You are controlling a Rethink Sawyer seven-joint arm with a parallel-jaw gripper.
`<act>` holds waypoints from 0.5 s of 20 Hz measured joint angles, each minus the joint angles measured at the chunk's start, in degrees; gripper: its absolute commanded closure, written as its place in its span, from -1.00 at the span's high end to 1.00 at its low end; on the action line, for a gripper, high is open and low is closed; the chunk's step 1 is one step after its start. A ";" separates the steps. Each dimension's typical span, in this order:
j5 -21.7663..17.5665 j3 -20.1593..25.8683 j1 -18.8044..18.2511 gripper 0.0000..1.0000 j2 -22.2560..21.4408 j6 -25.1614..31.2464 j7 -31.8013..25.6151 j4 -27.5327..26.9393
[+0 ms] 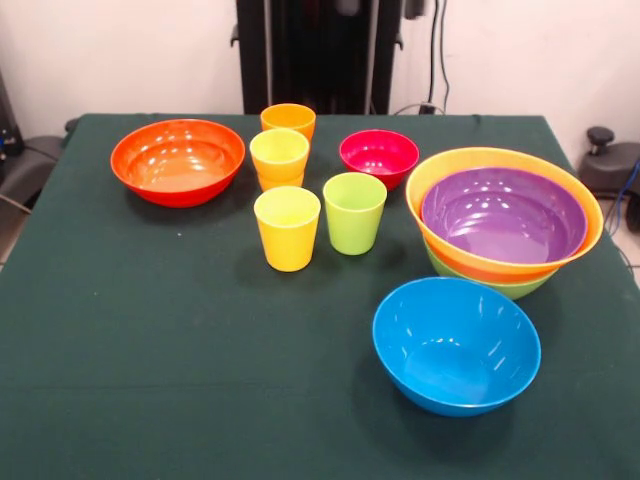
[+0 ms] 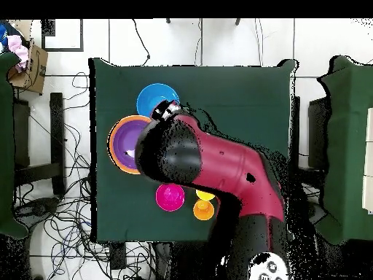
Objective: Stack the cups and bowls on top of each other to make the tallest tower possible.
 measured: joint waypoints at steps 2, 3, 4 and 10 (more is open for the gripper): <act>-0.79 1.07 -1.52 1.00 -0.32 1.27 -0.94 0.00; -1.09 1.47 -2.06 1.00 -0.42 1.77 -1.31 0.00; -1.81 2.45 -3.29 1.00 -0.60 2.91 -2.26 -0.01; -4.57 6.79 -7.69 1.00 -0.92 6.43 -5.63 -0.14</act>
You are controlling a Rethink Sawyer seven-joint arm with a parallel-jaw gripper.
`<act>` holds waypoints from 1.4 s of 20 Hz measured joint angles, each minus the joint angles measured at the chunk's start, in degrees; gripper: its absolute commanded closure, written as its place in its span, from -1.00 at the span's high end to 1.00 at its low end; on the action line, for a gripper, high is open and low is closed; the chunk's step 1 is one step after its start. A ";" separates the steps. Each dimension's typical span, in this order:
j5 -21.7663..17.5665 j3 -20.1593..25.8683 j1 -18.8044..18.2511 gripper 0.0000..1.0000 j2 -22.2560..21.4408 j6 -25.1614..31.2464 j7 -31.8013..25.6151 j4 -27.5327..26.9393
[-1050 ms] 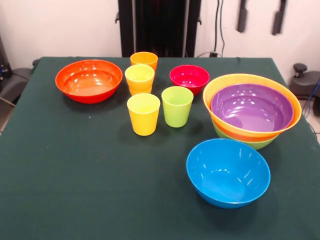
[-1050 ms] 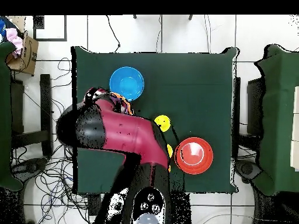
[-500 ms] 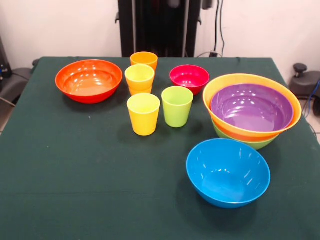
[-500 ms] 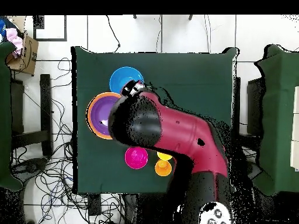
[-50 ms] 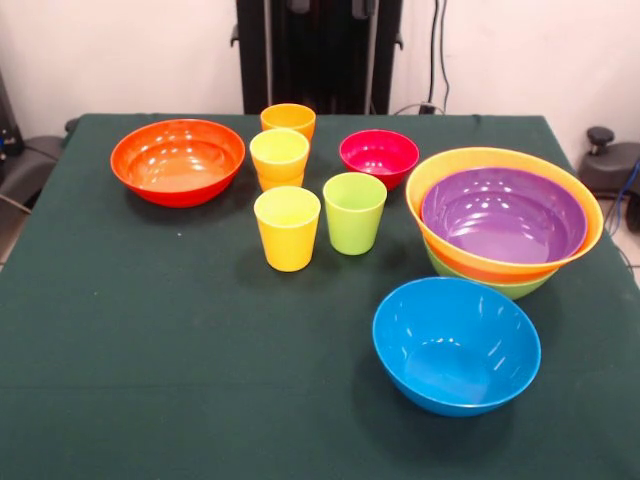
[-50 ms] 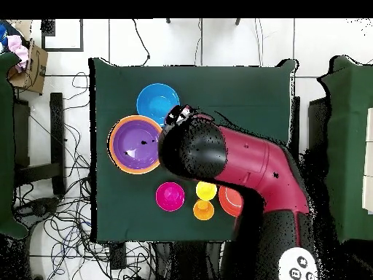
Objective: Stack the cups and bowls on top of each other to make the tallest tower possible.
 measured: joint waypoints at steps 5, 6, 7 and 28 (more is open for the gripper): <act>-2.18 3.20 -2.48 1.00 0.01 0.34 -0.98 -0.39; -2.34 3.46 -2.64 1.00 0.01 0.34 -0.98 -0.41; -2.62 3.92 -2.92 1.00 0.01 0.34 -0.98 -0.45; -11.08 14.28 -10.72 1.00 3.02 0.34 -0.98 -1.86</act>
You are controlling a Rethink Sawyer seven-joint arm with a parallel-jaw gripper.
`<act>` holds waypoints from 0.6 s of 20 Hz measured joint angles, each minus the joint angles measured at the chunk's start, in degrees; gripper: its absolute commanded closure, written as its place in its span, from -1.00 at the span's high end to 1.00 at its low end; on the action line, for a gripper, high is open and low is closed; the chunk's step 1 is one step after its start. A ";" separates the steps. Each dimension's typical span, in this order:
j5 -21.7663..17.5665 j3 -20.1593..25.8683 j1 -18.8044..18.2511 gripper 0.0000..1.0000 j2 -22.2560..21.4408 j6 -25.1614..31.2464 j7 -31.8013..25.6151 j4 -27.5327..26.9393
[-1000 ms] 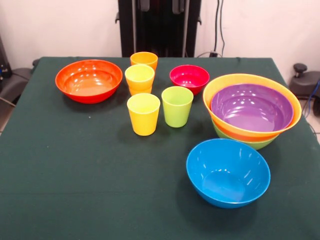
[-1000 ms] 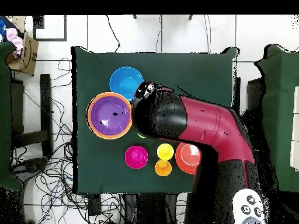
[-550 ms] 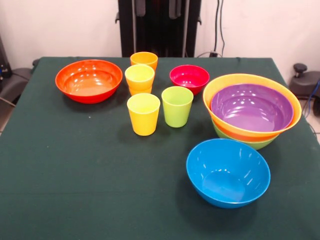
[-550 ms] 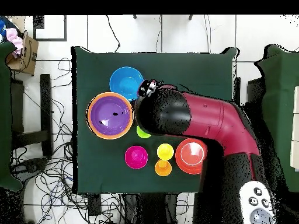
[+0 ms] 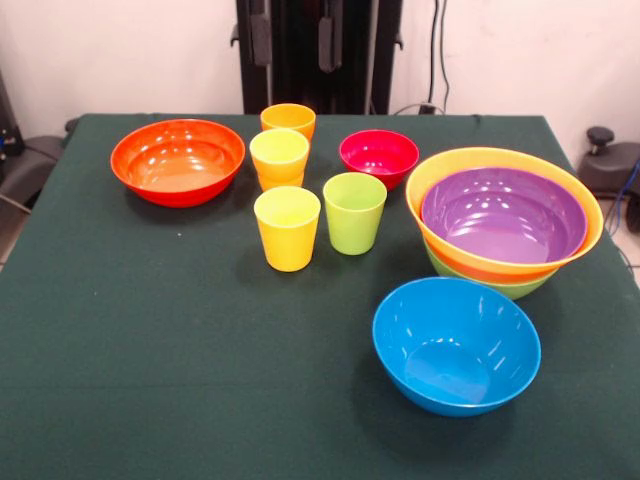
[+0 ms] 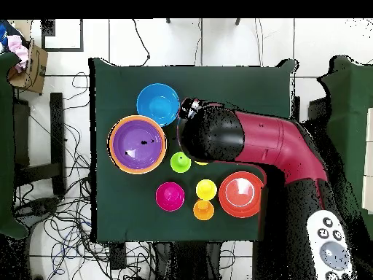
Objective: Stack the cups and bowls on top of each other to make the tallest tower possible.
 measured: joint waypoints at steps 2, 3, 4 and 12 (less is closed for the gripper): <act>-0.88 0.84 -0.25 1.00 0.45 -0.01 0.00 0.00; -1.13 1.06 -0.30 1.00 0.59 0.00 0.00 0.00; -1.39 1.29 -0.34 1.00 0.72 0.01 0.00 0.00; -2.85 3.79 -0.72 1.00 1.23 0.00 0.00 -0.01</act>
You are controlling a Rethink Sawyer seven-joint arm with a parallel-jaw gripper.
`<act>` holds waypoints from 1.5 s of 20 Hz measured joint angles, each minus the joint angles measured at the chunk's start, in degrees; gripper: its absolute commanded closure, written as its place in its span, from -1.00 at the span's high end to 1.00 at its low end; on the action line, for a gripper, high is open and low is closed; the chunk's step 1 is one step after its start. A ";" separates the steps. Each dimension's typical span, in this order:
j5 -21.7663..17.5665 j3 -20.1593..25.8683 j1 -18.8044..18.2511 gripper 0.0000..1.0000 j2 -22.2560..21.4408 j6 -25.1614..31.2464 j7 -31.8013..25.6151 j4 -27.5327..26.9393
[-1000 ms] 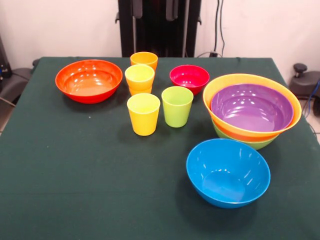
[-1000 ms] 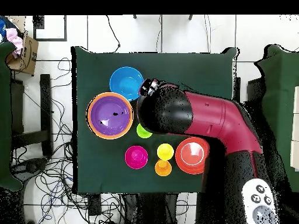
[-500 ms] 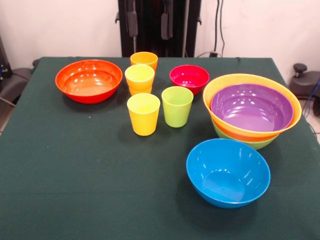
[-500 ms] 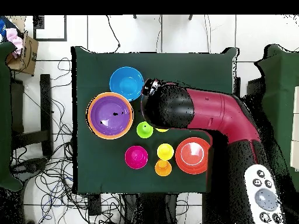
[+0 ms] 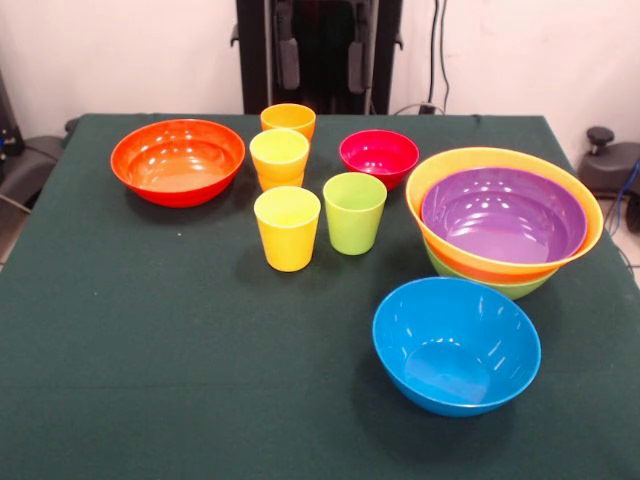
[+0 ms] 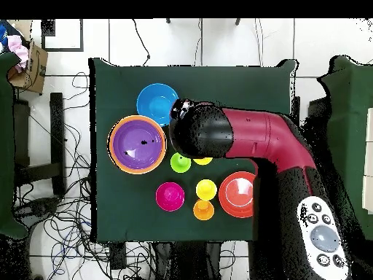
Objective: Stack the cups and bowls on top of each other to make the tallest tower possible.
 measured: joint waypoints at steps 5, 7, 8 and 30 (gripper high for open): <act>-0.45 0.67 -0.05 1.00 0.01 0.00 0.00 0.00; -1.10 0.83 -0.11 1.00 0.04 -0.14 0.00 0.00; -1.51 0.92 -0.17 1.00 0.12 -0.34 0.00 -0.01; -7.94 3.13 -1.65 1.00 7.74 -3.14 0.00 -0.53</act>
